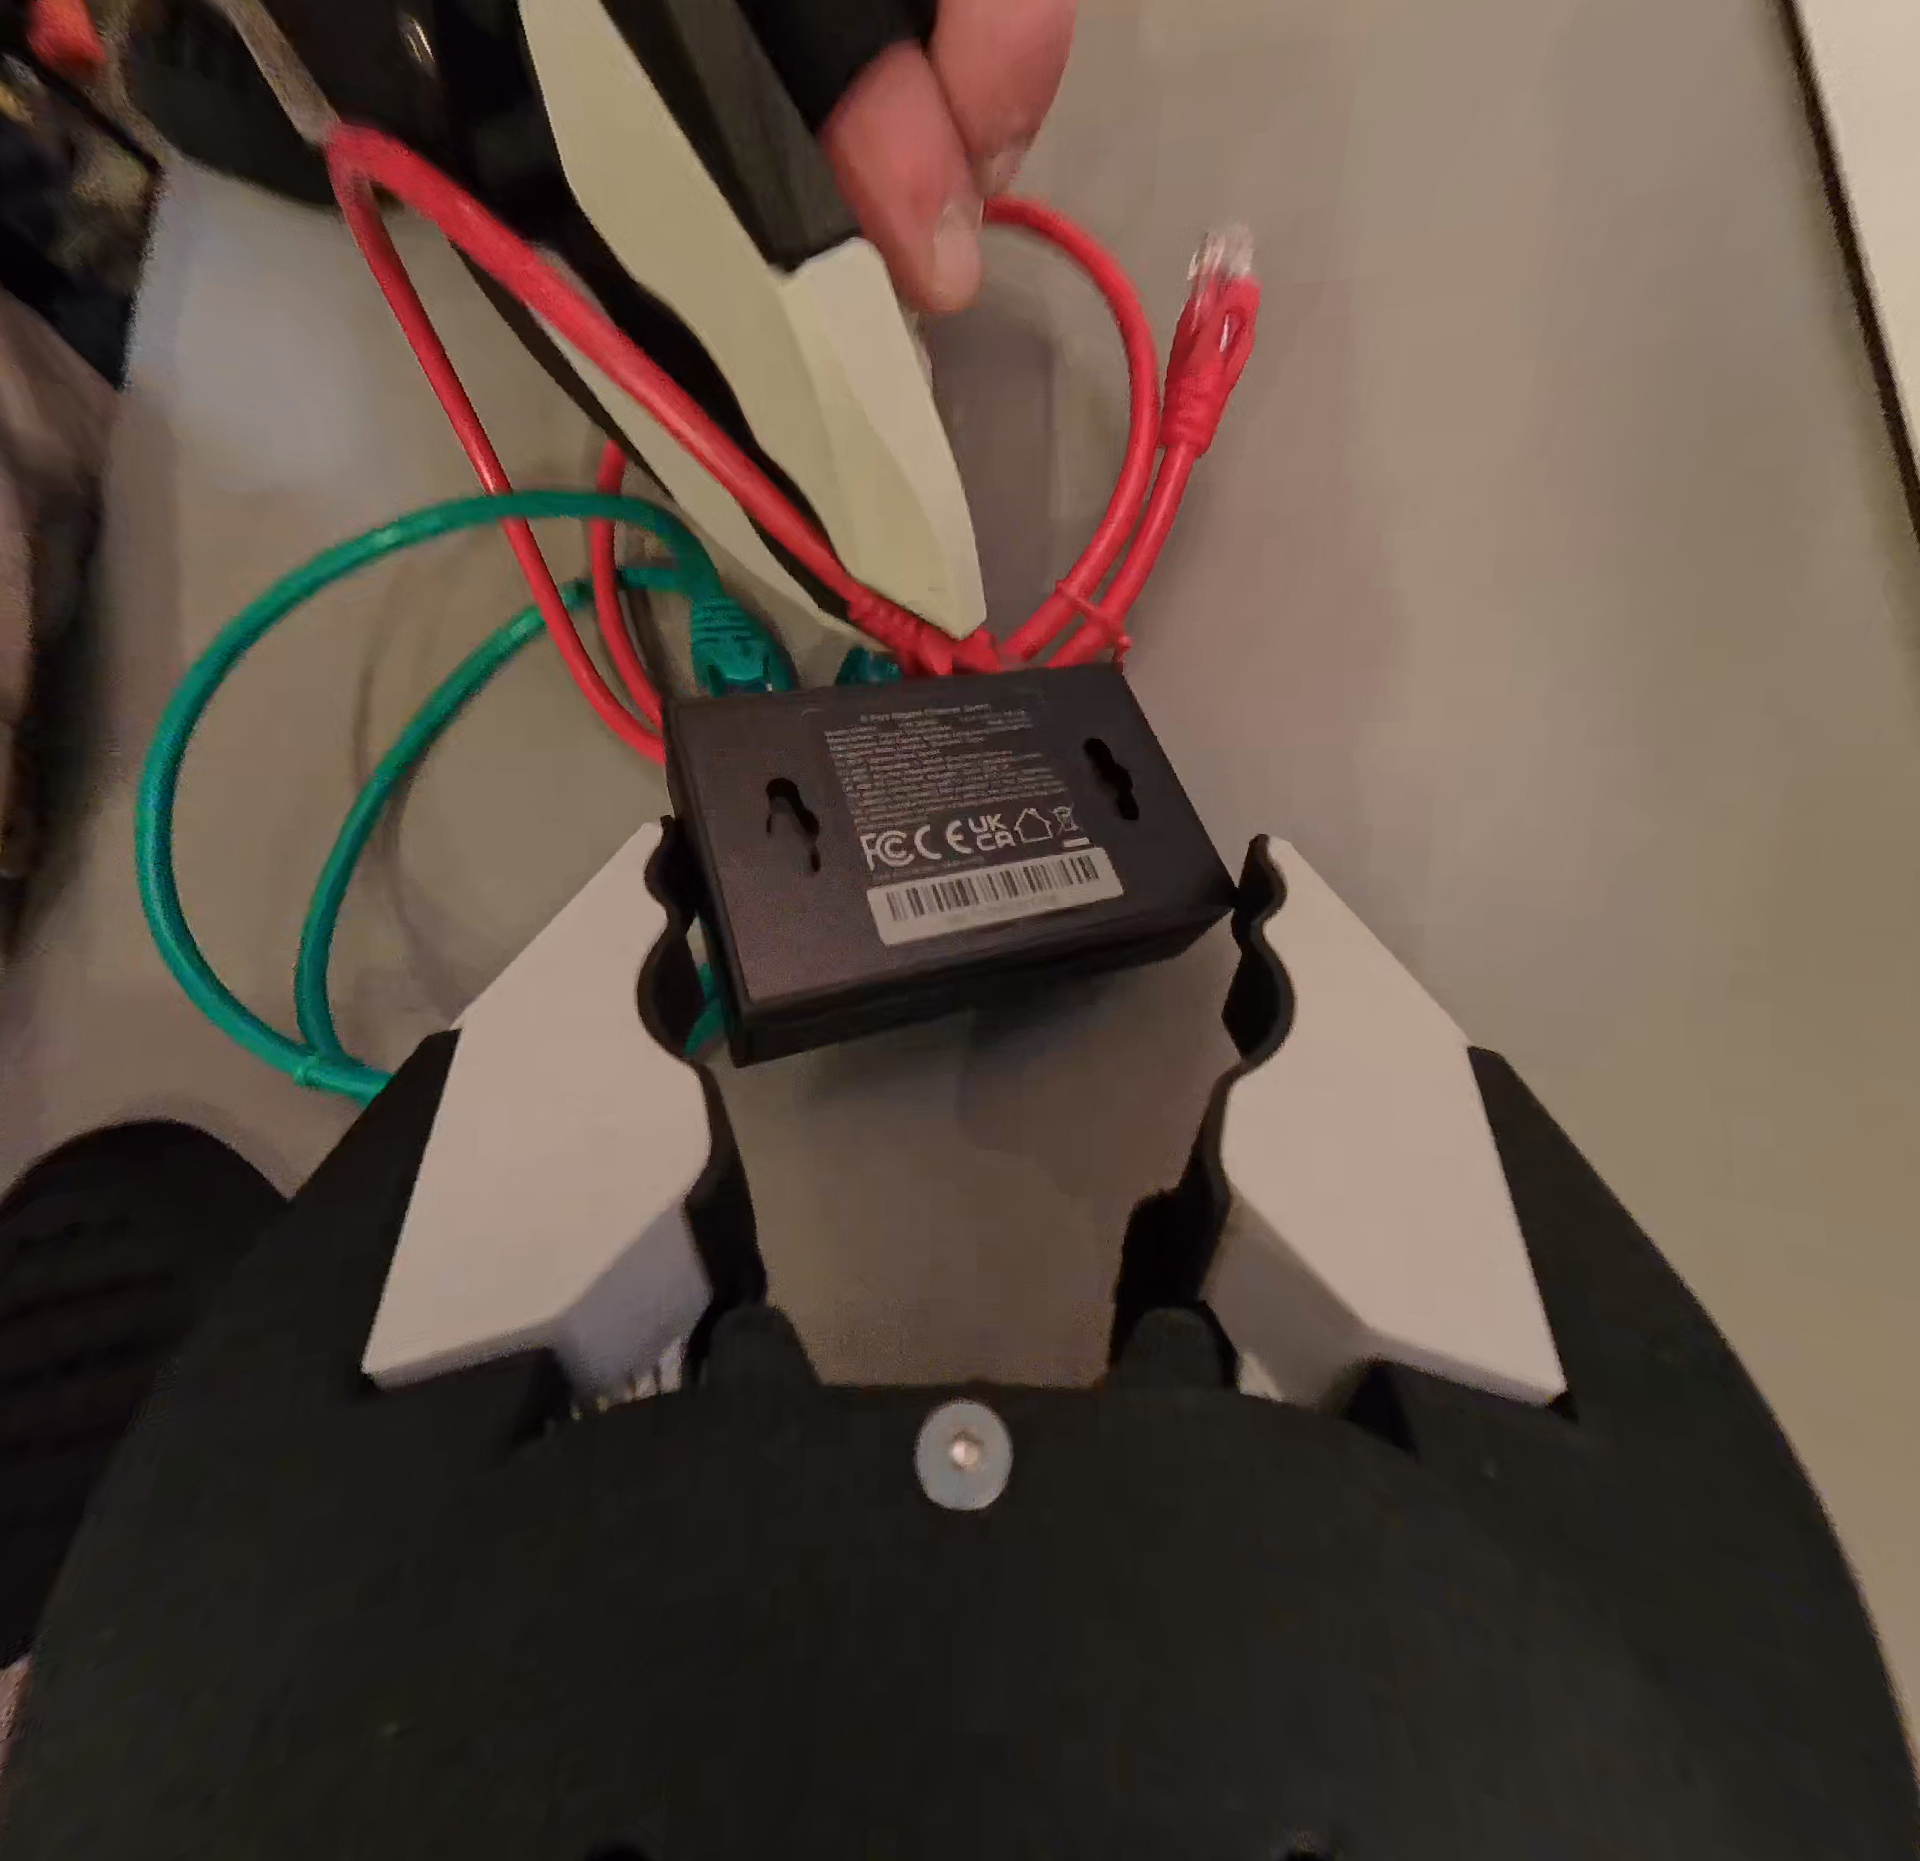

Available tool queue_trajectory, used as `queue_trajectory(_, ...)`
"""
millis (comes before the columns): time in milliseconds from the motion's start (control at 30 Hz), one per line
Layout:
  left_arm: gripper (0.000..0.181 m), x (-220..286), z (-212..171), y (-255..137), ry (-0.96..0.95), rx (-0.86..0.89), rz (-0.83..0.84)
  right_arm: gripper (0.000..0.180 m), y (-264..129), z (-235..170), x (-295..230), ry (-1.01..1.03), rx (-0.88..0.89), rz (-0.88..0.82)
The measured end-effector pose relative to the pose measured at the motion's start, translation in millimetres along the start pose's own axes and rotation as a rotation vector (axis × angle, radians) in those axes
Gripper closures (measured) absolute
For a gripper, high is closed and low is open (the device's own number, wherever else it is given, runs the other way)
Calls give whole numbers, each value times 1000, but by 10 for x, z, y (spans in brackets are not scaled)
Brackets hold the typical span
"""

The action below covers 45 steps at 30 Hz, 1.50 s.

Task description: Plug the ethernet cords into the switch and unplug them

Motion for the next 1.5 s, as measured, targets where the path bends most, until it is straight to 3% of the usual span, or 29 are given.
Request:
queue_trajectory(100, 169, 58, 12, -1, -49, 28, 49, 77, -66, 96, -18, 51, 175, 20)
queue_trajectory(533, 169, 200, -18, 88, -165, 17, 125, 78, 68, 269, 87, 224, 525, -128)
queue_trajectory(867, 169, 212, -91, 115, -255, 7, 131, 67, 192, 154, 161, 506, 534, -298)
queue_trajectory(1033, 169, 137, -91, 64, -260, 22, 139, 79, 136, 108, 172, 523, 550, -305)
queue_trajectory(1233, 169, -91, -98, -120, -190, 5, 136, 76, -34, 103, 49, 509, 617, -266)
queue_trajectory(1300, 169, -144, -68, -147, -165, -4, 103, 70, -89, 77, -43, 502, 596, -248)
queue_trajectory(1500, 169, -305, 78, -10, -102, 12, 78, 88, -198, -275, -292, 558, 417, -302)
Point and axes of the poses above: each gripper's, where its closed fingertips meet, y out along the fingers, z out of its top, x = y × z across the jaws, the point moved 6 cm from there along -y, back along the fingers, and after that the axes turned 4 degrees about z, right-handed, at the moved point
